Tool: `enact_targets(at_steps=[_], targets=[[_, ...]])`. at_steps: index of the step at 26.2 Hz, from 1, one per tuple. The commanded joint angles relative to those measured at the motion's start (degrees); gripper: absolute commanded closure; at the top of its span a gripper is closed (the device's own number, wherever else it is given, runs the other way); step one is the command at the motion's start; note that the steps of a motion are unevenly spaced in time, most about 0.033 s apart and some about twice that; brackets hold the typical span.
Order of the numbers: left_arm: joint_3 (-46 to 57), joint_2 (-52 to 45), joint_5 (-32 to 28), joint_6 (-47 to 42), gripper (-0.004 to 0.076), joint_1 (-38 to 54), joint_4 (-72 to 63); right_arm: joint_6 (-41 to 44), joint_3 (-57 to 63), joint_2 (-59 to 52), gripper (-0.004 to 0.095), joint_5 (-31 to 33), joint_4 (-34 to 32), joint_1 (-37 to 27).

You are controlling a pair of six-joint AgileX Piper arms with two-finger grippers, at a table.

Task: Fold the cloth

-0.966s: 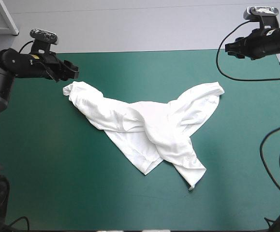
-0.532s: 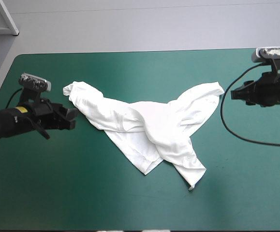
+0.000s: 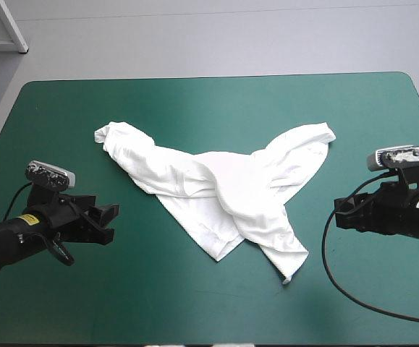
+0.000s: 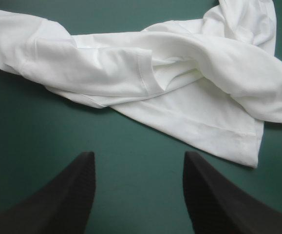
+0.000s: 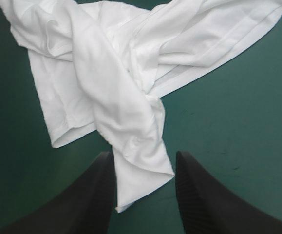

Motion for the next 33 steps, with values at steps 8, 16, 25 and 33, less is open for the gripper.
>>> enact_targets(at_steps=[8, 16, 25, 33], targets=[[-8.59, 14.86, -15.08, -11.66, 0.0319, -0.08, 5.1, -11.25, 6.57, -0.77, 0.0515, -8.86, 13.6, -0.36], [-22.45, 34.91, -23.92, -16.46, 0.0319, 0.18, 6.16, -11.61, 6.57, -0.67, 0.0516, -8.66, 12.55, -0.36], [-31.35, 50.12, -24.53, -15.08, 0.0321, 10.11, -3.94, -11.61, 6.57, -0.67, 0.0516, -7.96, 12.29, -0.36], [-41.48, 63.28, -24.95, -10.09, 0.0321, 10.62, -8.55, -11.39, 6.64, -0.67, 0.0516, -7.99, 12.4, -0.36]])
